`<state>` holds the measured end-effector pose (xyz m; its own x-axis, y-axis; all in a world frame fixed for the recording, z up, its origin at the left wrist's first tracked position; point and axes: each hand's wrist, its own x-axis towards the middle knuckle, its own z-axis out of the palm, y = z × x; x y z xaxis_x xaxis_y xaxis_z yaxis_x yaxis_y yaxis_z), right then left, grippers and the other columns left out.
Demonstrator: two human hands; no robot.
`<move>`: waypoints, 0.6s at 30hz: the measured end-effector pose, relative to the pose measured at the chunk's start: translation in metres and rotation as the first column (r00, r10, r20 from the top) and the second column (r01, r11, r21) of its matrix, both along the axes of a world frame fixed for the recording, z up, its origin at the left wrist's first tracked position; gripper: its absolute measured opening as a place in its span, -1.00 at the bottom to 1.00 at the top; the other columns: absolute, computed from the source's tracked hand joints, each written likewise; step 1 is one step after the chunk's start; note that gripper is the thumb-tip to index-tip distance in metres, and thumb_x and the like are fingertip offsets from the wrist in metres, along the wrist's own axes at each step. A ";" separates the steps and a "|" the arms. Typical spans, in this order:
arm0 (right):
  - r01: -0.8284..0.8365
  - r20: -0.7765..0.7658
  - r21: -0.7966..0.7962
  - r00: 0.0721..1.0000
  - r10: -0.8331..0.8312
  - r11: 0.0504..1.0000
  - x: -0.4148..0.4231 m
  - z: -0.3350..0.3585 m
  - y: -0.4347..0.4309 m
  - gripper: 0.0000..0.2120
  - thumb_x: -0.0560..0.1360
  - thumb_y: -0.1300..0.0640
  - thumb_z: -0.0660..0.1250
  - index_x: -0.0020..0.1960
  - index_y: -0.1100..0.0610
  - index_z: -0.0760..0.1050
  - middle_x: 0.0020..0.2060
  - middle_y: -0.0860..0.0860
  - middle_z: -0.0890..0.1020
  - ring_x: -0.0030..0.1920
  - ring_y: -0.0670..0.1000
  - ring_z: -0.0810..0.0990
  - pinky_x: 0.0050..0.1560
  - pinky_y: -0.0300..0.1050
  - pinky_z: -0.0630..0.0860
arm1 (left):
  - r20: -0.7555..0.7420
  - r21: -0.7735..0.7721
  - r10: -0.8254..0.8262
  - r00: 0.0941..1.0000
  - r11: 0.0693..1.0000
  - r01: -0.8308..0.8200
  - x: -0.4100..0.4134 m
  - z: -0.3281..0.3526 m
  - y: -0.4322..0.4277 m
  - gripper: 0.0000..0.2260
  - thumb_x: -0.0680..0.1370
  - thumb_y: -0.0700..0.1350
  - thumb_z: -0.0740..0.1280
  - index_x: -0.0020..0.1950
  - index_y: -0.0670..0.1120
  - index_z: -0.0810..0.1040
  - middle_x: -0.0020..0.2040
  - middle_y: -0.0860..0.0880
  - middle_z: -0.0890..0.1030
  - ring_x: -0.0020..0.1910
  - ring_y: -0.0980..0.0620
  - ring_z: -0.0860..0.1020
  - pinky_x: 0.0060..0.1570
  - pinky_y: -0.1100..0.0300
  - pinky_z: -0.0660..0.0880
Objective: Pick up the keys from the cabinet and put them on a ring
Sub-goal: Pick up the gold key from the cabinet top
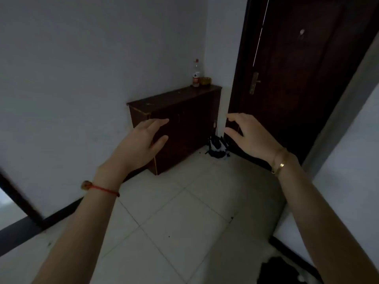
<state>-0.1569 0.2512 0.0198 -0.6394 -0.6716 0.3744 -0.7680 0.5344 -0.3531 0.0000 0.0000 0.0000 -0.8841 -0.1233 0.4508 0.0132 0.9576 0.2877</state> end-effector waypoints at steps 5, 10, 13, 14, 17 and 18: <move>0.012 0.062 0.022 0.998 -0.014 1.000 -0.022 -0.023 -0.024 -0.50 0.58 -0.04 0.15 0.46 0.10 0.21 0.37 0.06 0.41 0.41 0.02 0.30 0.42 -0.06 0.24 | 0.041 0.038 0.004 0.999 0.999 -0.006 -0.026 -0.019 -0.020 -0.54 0.60 0.04 0.16 0.49 -0.03 0.28 0.43 -0.09 0.42 0.39 -0.06 0.38 0.36 0.10 0.33; 0.016 0.092 0.025 0.996 -0.018 1.000 -0.055 -0.053 -0.044 -0.51 0.58 -0.05 0.14 0.46 0.10 0.22 0.39 0.05 0.39 0.42 0.03 0.28 0.46 -0.01 0.24 | 0.078 0.041 -0.001 0.997 0.999 -0.003 -0.061 -0.041 -0.037 -0.54 0.60 0.03 0.16 0.49 -0.04 0.27 0.41 -0.10 0.44 0.37 -0.07 0.39 0.36 0.02 0.36; 0.013 0.130 0.030 0.991 -0.016 0.999 -0.082 -0.067 -0.058 -0.52 0.58 -0.03 0.14 0.45 0.11 0.24 0.38 0.06 0.41 0.40 0.03 0.29 0.45 0.01 0.25 | 0.097 0.050 0.001 0.995 0.999 -0.006 -0.088 -0.052 -0.048 -0.55 0.61 0.01 0.18 0.49 -0.04 0.27 0.41 -0.11 0.43 0.38 -0.07 0.39 0.36 0.04 0.35; 0.010 0.141 0.032 0.990 -0.015 0.999 -0.093 -0.070 -0.063 -0.53 0.58 -0.03 0.14 0.45 0.10 0.24 0.37 0.06 0.41 0.40 0.03 0.30 0.45 0.02 0.26 | 0.099 0.050 0.001 0.995 0.999 -0.006 -0.098 -0.055 -0.052 -0.55 0.61 0.00 0.19 0.49 -0.04 0.28 0.42 -0.11 0.43 0.39 -0.07 0.38 0.37 0.06 0.34; 0.007 0.165 0.040 0.986 -0.014 0.999 -0.129 -0.076 -0.080 -0.52 0.58 -0.03 0.15 0.45 0.11 0.24 0.36 0.06 0.42 0.39 0.04 0.31 0.43 0.01 0.26 | 0.115 0.050 0.010 0.993 0.999 -0.016 -0.134 -0.060 -0.067 -0.54 0.60 -0.01 0.20 0.49 -0.05 0.28 0.43 -0.10 0.42 0.41 -0.07 0.36 0.35 0.16 0.28; 0.010 0.168 0.040 0.986 -0.017 0.999 -0.142 -0.076 -0.086 -0.52 0.58 -0.03 0.15 0.45 0.11 0.24 0.36 0.06 0.42 0.39 0.04 0.31 0.43 0.00 0.26 | 0.123 0.048 0.015 0.992 0.999 -0.021 -0.147 -0.060 -0.072 -0.54 0.60 -0.01 0.20 0.49 -0.05 0.28 0.43 -0.10 0.42 0.41 -0.07 0.36 0.34 0.18 0.27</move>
<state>-0.2991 0.1650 -0.0560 -0.7002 -0.6744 0.2343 -0.6920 0.5604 -0.4551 -0.1470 -0.0717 -0.0599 -0.9297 -0.1588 0.3324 -0.0417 0.9420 0.3331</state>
